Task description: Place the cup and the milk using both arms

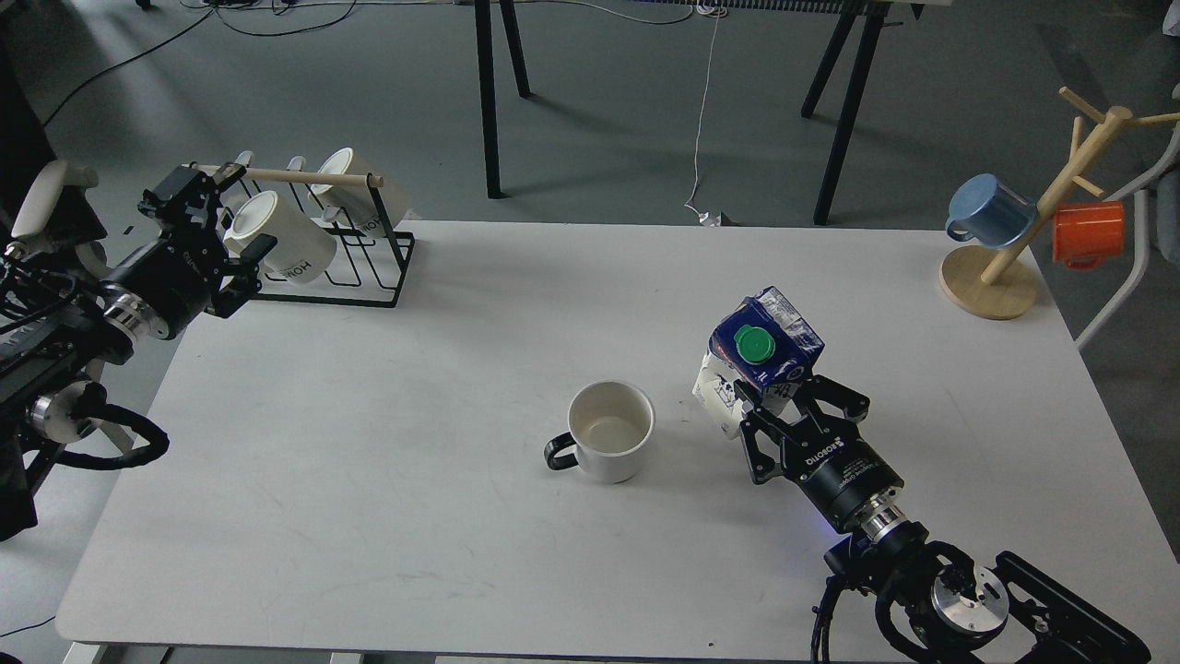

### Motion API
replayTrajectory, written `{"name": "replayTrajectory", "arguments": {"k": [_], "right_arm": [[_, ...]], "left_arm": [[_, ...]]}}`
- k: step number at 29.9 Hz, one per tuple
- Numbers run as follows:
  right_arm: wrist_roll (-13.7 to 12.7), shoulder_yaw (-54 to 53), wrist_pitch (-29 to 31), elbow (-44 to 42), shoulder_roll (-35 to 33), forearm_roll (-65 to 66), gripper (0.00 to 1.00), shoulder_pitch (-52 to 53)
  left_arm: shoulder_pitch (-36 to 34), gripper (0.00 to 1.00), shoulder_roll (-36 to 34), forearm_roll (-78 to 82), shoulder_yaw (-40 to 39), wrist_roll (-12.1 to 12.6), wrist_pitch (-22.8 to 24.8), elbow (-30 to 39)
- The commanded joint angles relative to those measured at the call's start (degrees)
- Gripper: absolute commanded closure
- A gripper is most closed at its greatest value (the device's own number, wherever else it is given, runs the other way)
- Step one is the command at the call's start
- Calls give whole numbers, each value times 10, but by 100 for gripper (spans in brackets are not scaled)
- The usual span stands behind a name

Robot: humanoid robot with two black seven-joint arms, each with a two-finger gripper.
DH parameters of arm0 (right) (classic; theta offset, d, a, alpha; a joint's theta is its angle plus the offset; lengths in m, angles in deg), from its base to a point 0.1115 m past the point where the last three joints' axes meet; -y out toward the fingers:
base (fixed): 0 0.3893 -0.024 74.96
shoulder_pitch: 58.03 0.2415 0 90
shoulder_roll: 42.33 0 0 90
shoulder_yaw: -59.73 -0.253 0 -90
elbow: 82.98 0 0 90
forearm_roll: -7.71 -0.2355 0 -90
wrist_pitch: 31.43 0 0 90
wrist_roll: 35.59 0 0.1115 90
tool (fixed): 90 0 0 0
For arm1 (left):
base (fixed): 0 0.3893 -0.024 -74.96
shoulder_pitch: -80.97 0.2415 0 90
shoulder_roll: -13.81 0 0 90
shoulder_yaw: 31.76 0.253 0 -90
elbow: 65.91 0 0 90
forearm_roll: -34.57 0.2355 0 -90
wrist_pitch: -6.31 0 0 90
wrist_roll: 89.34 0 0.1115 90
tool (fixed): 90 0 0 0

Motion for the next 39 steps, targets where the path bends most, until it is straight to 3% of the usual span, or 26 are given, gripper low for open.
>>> {"name": "replayTrajectory", "arguments": {"k": [1,22,28,37,39], "right_arm": [[0,9,0,1,11,4,62,-4],[0,22,0,-6,32,35,59,-13],[-1,22,0,-6,32,35,50,-13],[-1,22,0,-6,32,35,46,-19],[-1,22,0,-3,32,35,36,-21]], "left_arm": [[0,2,-1,1,0,0,0,0],[0,2,0,1,3,0,0,-8],[0,2,-2,1,3,0,0,-8],[1,2,-1,1,3,0,0,-8],[0,2,-1,1,3,0,0,-8]]}}
